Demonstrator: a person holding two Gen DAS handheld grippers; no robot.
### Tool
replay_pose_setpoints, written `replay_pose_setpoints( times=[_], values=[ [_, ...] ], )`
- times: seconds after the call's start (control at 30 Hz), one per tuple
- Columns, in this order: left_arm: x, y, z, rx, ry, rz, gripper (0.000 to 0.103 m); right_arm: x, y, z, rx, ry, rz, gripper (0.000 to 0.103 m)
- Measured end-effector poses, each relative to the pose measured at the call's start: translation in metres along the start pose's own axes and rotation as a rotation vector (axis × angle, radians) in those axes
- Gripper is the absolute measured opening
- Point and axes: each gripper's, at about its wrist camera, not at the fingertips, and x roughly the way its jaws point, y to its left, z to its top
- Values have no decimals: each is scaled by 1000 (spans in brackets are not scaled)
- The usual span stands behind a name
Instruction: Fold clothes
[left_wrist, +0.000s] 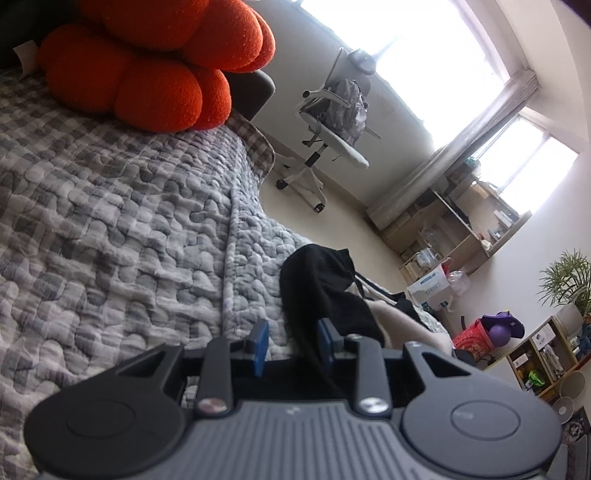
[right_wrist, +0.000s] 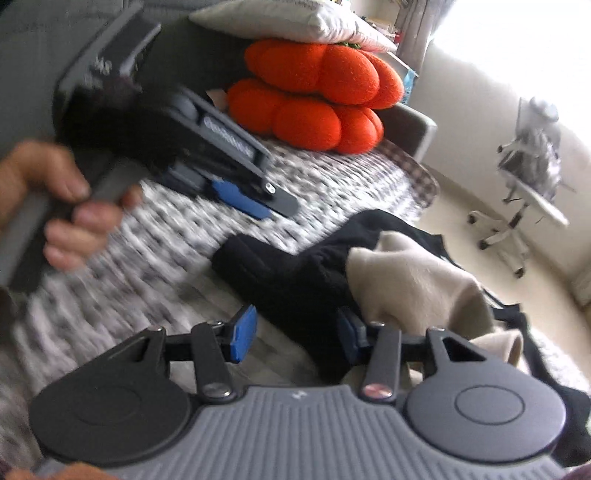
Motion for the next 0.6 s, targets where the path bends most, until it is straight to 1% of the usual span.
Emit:
replay_pose_setpoints(
  times=[0.07, 0.23, 0.3, 0.37, 0.4, 0.47, 0.5, 0.6],
  values=[
    [0, -1, -1, 3, -2, -2, 29, 3, -3, -5, -23, 22, -20, 49],
    [4, -2, -2, 8, 8, 8, 29, 7, -13, -10, -32, 36, -35, 46],
    [5, -2, -2, 8, 12, 13, 29, 9, -16, -11, -37, 39, -43, 38],
    [6, -4, -3, 10, 14, 9, 29, 12, -18, -12, -46, 40, -56, 34],
    [6, -4, -3, 10, 15, 5, 29, 13, -19, -12, -38, 38, -53, 27],
    [6, -6, -3, 13, 16, -2, 29, 13, -23, -13, -14, 32, -39, 19],
    [6, -6, -4, 16, 15, -4, 29, 12, -26, -12, 17, 30, -17, 16],
    [4, -8, -4, 20, 12, -14, 30, 9, -39, -5, 132, 22, 67, 15]
  ],
)
